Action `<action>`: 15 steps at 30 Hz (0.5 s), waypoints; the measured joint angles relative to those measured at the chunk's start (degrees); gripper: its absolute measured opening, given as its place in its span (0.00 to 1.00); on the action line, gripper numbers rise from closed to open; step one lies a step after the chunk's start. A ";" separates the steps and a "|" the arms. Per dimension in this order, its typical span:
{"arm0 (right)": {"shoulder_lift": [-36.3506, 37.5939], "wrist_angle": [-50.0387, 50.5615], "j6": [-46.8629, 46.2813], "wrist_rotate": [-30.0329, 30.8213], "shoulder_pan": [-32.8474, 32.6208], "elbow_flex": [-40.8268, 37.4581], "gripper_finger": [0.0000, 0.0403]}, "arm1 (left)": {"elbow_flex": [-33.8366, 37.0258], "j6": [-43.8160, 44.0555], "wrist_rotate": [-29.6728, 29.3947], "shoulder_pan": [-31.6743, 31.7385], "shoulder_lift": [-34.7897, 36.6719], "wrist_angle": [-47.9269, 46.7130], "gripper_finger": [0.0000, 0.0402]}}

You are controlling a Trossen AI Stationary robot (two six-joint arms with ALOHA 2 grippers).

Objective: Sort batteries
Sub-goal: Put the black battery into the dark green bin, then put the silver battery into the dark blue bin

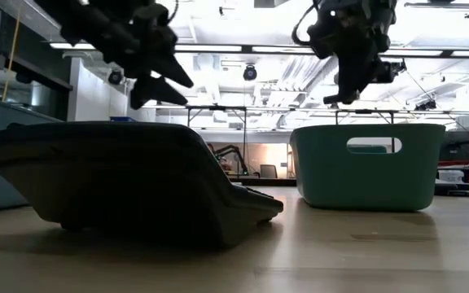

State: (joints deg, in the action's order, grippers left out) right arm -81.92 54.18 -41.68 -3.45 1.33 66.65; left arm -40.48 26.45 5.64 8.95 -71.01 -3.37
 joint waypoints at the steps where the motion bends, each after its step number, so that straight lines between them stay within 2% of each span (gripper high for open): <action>1: -0.54 -0.06 -0.17 -0.02 -0.11 0.00 0.12 | -1.32 -2.02 0.05 0.04 -1.37 -0.54 0.45; 9: 0.42 -1.28 0.78 1.79 0.54 -0.02 0.37 | -14.40 -20.59 -2.08 1.57 -10.01 -15.88 0.45; 12: 0.93 -1.32 1.18 1.27 1.42 0.00 0.43 | -16.55 -23.12 -5.66 1.93 -12.98 -16.97 0.45; 15: 1.11 -1.35 1.43 -0.49 2.39 0.02 0.44 | -17.17 -23.23 -10.85 1.97 -16.96 -16.38 0.45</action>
State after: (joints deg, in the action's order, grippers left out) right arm -80.80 52.84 -40.25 -3.94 3.73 66.67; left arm -57.65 3.22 -5.21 10.93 -87.97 -19.75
